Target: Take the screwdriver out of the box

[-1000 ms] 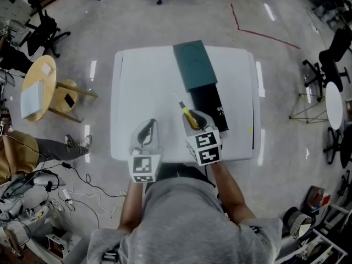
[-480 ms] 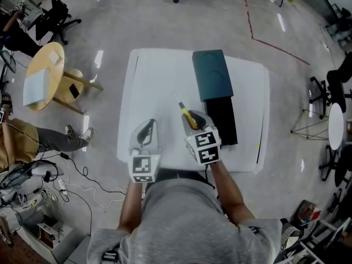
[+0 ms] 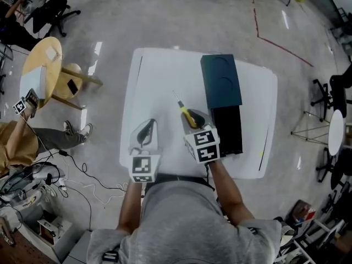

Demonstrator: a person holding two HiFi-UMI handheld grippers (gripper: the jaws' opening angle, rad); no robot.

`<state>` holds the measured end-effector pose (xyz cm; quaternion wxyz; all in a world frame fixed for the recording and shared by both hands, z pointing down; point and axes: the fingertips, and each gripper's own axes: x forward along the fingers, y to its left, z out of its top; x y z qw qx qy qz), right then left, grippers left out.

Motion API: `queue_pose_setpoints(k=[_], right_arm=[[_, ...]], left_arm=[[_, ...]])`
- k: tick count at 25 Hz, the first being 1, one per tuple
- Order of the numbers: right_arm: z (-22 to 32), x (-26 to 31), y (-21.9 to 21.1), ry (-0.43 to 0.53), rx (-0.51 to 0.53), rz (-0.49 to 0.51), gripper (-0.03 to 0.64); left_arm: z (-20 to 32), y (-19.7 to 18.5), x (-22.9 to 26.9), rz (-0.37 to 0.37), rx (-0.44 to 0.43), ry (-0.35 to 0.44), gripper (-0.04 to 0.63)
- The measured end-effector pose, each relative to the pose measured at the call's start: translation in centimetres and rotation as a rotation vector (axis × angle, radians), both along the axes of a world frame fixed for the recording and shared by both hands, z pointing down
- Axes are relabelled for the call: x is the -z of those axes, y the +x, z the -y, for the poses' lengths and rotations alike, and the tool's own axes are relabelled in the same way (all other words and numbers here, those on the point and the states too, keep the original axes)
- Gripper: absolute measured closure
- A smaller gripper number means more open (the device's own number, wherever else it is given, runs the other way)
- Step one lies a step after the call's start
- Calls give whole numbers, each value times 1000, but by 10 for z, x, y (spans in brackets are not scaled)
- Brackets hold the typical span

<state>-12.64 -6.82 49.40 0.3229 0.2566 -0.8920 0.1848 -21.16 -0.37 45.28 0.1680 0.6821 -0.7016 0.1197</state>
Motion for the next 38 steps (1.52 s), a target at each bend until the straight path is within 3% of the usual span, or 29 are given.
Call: queue_pose_setpoints(k=[24,38], right_arm=[[76,-110,-52,-130,-14,-75,538],[81,-144,-63,-175,13,-93,538]], left_arm=[[73,-37,-99,-110,-35,-165,583],[86,-49,-146,-153,-10,-214,583]])
